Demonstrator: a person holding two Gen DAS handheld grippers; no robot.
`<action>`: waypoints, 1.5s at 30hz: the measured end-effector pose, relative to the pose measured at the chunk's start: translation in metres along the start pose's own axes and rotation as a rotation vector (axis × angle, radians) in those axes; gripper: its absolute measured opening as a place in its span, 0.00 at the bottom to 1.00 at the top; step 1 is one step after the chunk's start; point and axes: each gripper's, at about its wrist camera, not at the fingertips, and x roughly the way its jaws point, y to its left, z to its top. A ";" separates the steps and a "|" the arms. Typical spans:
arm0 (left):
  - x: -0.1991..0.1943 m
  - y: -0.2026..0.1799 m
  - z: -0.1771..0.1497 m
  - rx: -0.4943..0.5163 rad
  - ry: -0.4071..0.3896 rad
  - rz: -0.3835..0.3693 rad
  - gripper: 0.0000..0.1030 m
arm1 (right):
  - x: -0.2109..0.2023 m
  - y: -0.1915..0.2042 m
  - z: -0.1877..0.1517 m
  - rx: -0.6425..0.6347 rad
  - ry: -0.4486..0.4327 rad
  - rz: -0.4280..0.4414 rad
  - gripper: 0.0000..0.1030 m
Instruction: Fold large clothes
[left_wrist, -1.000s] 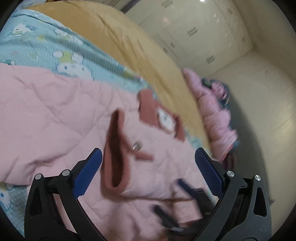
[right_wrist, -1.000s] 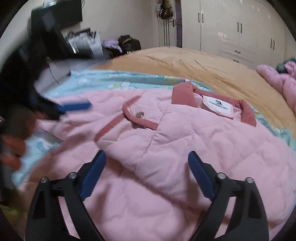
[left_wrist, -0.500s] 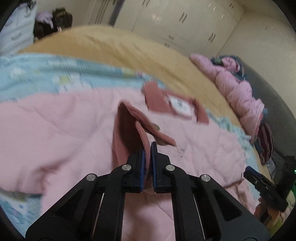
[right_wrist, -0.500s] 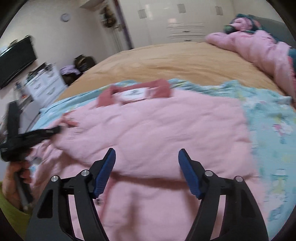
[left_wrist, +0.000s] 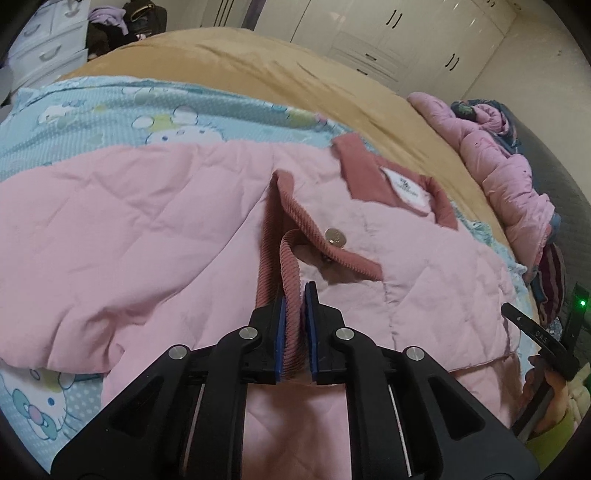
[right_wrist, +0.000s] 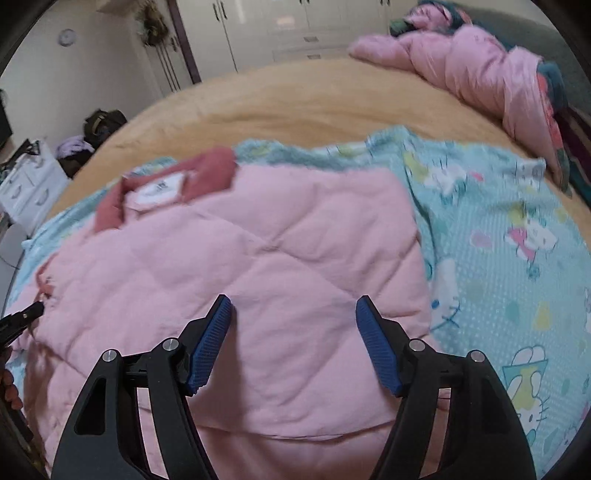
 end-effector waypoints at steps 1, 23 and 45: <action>0.003 0.000 -0.002 -0.002 0.006 0.004 0.05 | 0.003 0.000 -0.001 -0.012 0.007 -0.009 0.66; -0.026 -0.020 -0.011 0.044 0.008 0.001 0.85 | -0.042 0.009 -0.020 0.068 -0.070 0.116 0.96; -0.139 0.050 0.003 -0.130 -0.237 0.221 0.91 | -0.111 0.124 -0.007 -0.112 -0.172 0.316 0.96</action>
